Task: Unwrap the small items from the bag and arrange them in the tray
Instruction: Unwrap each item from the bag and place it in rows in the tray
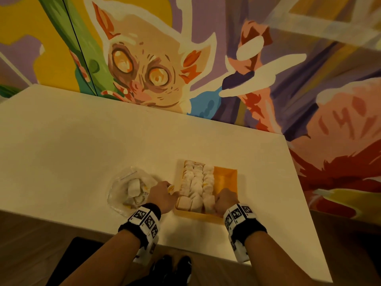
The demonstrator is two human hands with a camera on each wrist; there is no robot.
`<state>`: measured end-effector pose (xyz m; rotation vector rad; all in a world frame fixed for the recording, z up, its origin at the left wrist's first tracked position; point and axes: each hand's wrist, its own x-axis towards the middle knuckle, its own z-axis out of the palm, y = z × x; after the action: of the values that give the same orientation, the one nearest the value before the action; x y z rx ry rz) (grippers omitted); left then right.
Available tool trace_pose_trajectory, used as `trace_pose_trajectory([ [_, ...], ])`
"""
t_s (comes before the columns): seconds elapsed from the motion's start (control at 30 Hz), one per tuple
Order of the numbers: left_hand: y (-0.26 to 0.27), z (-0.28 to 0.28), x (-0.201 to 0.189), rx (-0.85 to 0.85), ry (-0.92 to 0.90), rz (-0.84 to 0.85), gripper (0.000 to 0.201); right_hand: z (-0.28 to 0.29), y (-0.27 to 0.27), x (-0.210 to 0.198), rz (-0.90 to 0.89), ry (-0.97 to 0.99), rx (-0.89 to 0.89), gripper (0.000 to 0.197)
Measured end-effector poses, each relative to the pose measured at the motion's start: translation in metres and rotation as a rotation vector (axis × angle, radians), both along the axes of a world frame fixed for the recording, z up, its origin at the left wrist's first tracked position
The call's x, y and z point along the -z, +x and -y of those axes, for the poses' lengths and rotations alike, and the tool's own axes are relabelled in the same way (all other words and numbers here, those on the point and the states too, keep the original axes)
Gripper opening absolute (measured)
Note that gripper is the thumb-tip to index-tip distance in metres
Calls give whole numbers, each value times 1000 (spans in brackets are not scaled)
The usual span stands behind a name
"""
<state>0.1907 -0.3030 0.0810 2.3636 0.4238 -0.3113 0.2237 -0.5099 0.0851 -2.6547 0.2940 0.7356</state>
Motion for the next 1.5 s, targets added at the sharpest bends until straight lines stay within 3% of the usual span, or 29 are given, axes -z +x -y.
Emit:
trace_pose_trajectory([
  [0.17,-4,5,9,32,22,-77,34,-9,4,7,16,-147,-17,20],
  [0.4,-5,7,17,9,14,-78,28,-13,1,10,38,-82,55,30],
  [0.53,-6,7,18,-15,-5,-87,34,-13,-2,2,49,-112,57,34],
  [1.0,-6,8,17,5,-14,-92,27,-9,-5,-5,-94,-22,92,24],
  [1.2,-8,8,17,4,-33,-94,27,-16,-2,-2,-71,-26,108,18],
  [1.5,-9,9,9,34,-42,-100,29,-9,-4,3,-35,10,108,28],
])
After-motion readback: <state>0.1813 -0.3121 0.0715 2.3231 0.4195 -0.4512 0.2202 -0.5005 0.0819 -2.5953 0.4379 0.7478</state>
